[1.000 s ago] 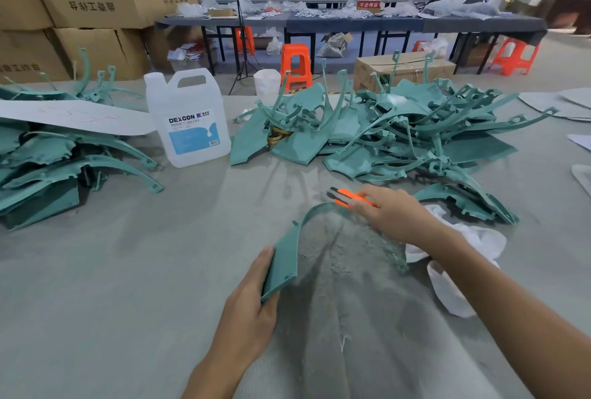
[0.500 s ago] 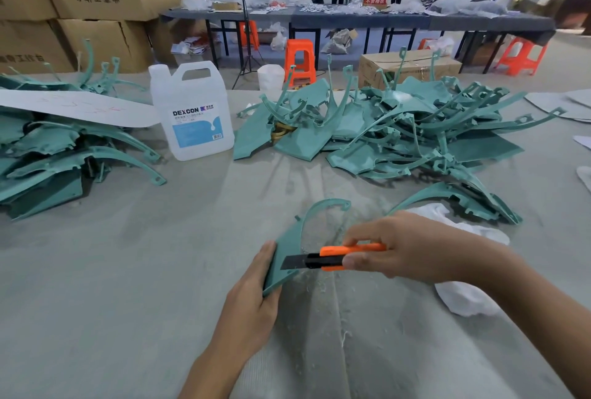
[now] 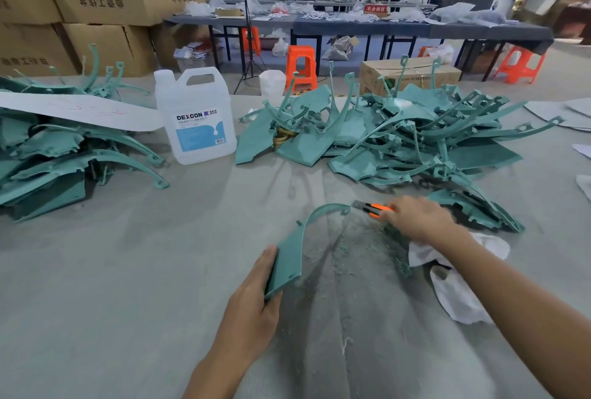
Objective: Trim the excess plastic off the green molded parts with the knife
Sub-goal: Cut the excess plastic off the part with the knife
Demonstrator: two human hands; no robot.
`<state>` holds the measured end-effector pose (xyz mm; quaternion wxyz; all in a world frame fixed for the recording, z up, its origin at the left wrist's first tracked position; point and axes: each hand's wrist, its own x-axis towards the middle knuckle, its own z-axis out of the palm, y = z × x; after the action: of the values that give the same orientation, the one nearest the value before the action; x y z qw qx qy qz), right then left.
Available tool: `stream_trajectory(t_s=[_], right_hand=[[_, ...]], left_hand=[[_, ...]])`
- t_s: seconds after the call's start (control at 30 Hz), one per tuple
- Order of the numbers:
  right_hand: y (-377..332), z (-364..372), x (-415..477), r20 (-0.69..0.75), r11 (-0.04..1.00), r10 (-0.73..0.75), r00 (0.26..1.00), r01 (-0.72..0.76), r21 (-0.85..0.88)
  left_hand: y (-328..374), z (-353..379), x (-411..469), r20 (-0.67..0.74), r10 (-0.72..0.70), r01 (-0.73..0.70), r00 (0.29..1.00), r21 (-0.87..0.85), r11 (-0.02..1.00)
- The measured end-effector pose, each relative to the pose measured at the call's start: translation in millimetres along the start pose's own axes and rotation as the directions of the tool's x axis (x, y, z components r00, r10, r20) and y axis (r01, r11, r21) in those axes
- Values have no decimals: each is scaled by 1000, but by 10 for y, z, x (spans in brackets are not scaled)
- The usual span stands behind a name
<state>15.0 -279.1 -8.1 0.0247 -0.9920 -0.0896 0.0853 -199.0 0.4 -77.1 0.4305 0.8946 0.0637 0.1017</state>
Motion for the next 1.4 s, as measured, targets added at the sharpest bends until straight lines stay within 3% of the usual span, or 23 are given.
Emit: stream_trajectory(t_s=[0.07,0.13,0.23,0.33,0.4,0.47,0.53,0.6,0.7,0.83,0.93,1.03,1.13,1.23,1.3,1.4], right_hand=[[-94,-13,-104,-106,1000,-15,994,16,16],[-250,-40,-301,-190,976,-49,981,87,201],[-549,-3,-693,-251,787,-119,961,245,567],[-794,166,-988,-201,618,-327,924,369,694],[-872,271,-1009,-198,626,-397,896,423,655],[-883,312,-859,-237,700,-337,911,411,584],[-758,300,-606,-263,846,-184,947,289,448],[-530,268,-365,-213,955,6,977,58,290],[-305,195,-243,-177,963,127,976,-79,256],[-452,145,-394,-330,876,81,941,91,474],[-654,210,-558,-330,847,-65,942,227,481],[-659,185,-481,-314,905,-6,949,139,401],[-561,150,-422,-371,878,113,922,82,472],[-676,173,-496,-513,873,-110,851,330,360],[-721,157,-487,-562,885,-212,800,401,237],[-565,22,-333,-529,888,26,848,223,402]], left_hand=[[-13,10,15,-8,-8,8,1000,-18,1000],[-24,23,36,-26,-23,22,999,-58,998],[-54,22,66,-82,-75,61,994,-164,985],[-58,23,75,-92,-124,97,988,-259,961],[-39,17,79,-91,-122,91,988,-289,953],[-42,11,96,-98,-142,104,985,-323,941],[-55,6,106,-114,-170,122,979,-339,933],[-31,1,87,-92,-168,127,981,-338,932],[-7,-1,53,-69,-159,122,985,-371,920],[-6,13,56,-88,-190,143,978,-379,914],[31,-31,27,-176,-219,112,960,-473,874],[39,-101,18,-210,-325,118,922,-646,754],[28,-100,29,-222,-375,95,900,-739,667],[21,-89,44,-213,-388,86,897,-777,624],[-23,-82,52,-204,-396,83,895,-797,599],[-71,-90,62,-196,-429,83,882,-831,551]])
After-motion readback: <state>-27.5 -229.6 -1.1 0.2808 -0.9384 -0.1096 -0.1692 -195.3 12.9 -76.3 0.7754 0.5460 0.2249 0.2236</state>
